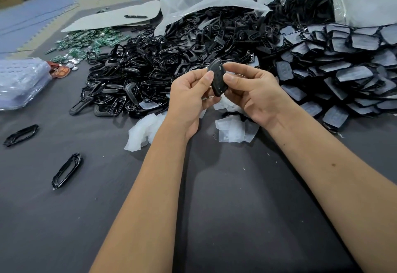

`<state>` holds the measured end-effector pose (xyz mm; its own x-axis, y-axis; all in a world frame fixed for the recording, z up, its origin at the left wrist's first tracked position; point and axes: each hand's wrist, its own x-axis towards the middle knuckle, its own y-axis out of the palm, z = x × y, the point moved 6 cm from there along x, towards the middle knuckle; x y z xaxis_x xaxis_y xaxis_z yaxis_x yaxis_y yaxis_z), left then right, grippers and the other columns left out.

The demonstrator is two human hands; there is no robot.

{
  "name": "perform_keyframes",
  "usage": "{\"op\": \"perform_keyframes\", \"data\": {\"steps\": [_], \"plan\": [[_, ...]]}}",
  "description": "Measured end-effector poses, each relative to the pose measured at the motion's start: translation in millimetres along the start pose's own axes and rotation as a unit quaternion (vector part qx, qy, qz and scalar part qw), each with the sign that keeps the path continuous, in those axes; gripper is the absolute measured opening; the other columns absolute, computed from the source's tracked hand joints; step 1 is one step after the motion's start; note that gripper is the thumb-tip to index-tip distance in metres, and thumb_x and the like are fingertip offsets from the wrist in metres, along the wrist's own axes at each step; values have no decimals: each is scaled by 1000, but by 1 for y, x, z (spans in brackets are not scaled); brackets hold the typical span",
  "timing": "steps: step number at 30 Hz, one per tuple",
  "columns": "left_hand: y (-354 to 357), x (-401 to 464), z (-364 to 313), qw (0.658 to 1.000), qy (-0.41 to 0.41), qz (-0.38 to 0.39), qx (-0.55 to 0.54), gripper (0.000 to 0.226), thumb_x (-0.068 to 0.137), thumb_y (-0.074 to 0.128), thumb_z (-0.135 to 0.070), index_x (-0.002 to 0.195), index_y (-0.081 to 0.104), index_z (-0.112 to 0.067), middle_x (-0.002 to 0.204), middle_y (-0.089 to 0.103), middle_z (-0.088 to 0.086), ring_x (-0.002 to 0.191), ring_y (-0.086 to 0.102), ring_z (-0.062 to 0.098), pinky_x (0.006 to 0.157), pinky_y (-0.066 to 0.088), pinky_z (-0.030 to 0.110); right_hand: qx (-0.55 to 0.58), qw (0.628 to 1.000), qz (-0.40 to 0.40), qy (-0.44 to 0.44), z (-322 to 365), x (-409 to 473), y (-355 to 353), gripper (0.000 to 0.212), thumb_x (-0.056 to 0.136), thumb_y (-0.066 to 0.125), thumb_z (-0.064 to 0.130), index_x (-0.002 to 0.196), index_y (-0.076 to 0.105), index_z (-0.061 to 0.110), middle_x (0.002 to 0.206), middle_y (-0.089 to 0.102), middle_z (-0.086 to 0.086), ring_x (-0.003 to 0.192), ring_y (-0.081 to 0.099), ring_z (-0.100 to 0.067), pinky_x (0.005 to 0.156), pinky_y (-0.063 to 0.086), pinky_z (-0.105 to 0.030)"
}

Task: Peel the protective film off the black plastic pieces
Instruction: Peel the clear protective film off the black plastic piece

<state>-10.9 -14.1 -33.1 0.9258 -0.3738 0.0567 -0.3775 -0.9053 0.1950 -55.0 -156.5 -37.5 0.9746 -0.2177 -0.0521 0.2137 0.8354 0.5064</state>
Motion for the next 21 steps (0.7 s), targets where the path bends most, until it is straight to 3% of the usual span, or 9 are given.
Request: {"op": "perform_keyframes", "data": {"steps": [4, 9, 18, 21], "plan": [[0, 0, 2, 1000, -7, -25, -10, 15, 105, 60, -16, 104, 71, -5, 86, 70, 8, 72, 60, 16, 64, 57, 24, 5, 999, -26, -30, 2, -2, 1, 21, 86, 74, -6, 98, 76, 9, 83, 79, -5, 75, 75, -15, 66, 58, -22], [-3, 1, 6, 1000, -19, -21, 5, 12, 101, 67, -15, 94, 70, -6, 80, 67, 8, 69, 66, 14, 70, 59, 27, 1, 996, -66, -57, 4, -4, -1, 21, 83, 77, -7, 95, 76, 10, 84, 78, -5, 77, 75, -15, 67, 58, -23], [4, 2, 8, 996, -44, 28, -73, 16, 106, 56, -11, 101, 69, -2, 86, 69, 6, 79, 64, 13, 74, 57, 25, 82, 997, -4, -10, 1, -2, 5, 25, 77, 73, -3, 98, 75, 10, 89, 79, -5, 79, 75, -13, 65, 57, -19], [4, 2, 6, 995, -32, 32, -87, 15, 104, 59, -7, 114, 67, 0, 100, 72, 10, 89, 69, 15, 81, 59, 28, 74, 997, 2, -7, 2, 0, 1, 25, 77, 74, -3, 99, 76, 9, 88, 79, -5, 77, 75, -13, 64, 57, -19]]}}
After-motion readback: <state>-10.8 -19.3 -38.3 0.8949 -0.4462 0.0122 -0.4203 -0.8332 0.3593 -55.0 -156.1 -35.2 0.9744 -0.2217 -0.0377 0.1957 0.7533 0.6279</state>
